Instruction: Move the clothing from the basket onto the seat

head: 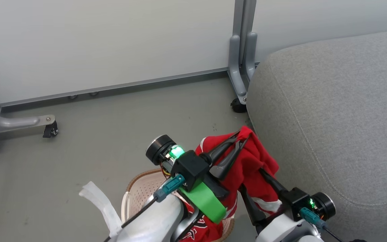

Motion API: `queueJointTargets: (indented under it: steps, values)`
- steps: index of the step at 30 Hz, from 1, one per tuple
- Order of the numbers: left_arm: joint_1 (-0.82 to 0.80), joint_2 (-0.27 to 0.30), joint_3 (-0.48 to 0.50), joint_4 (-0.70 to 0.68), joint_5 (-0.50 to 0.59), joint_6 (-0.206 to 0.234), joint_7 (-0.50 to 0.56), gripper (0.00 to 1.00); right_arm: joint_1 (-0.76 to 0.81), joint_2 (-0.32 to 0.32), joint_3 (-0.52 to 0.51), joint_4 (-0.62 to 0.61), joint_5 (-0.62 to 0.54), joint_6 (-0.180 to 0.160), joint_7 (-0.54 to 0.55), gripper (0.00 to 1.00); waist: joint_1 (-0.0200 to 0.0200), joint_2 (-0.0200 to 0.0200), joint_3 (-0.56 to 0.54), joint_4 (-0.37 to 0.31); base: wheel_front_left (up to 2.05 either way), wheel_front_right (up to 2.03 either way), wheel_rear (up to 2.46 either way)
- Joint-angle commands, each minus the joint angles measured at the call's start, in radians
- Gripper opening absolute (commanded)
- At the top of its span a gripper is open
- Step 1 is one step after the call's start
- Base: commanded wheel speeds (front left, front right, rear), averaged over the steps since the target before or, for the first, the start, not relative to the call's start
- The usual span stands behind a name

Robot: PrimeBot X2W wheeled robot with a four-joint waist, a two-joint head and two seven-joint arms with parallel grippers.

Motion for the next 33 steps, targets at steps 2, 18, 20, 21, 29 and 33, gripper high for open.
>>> queueJointTargets:
  steps: [2,18,20,21,29,33]
  values:
    - [-0.022,-0.001,-0.008,-0.020,0.000,-0.002,0.006,0.00,-0.007,0.001,0.001,0.008,-0.010,0.000,-0.003,1.00,0.0001,0.0000,0.007,0.003,0.00,0.00,0.00]
    - [-0.038,0.027,-0.026,-0.099,-0.008,0.009,0.039,0.00,-0.030,-0.027,0.073,0.027,0.010,0.000,-0.003,0.00,0.0001,0.0000,0.018,-0.001,0.00,0.00,0.00]
    - [-0.033,0.030,-0.024,-0.096,-0.013,0.015,0.039,0.00,-0.032,-0.029,0.075,0.025,0.014,0.000,-0.003,0.00,0.0001,0.0000,0.020,-0.002,0.00,0.00,0.00]
    - [-0.029,0.032,-0.023,-0.092,-0.015,0.017,0.040,0.00,-0.032,-0.029,0.076,0.024,0.015,0.000,-0.003,0.00,0.0001,0.0000,0.021,-0.003,0.00,0.00,0.00]
    - [-0.009,0.037,-0.011,-0.065,-0.038,0.040,0.054,1.00,-0.024,-0.031,0.074,0.026,0.033,0.000,-0.003,0.00,0.0001,0.0000,0.027,-0.006,0.00,0.00,0.00]
    - [-0.008,0.039,-0.008,-0.058,-0.050,0.047,0.065,1.00,-0.021,-0.032,0.071,0.022,0.040,0.000,-0.003,0.00,0.0001,0.0000,0.030,-0.005,0.00,0.00,0.00]
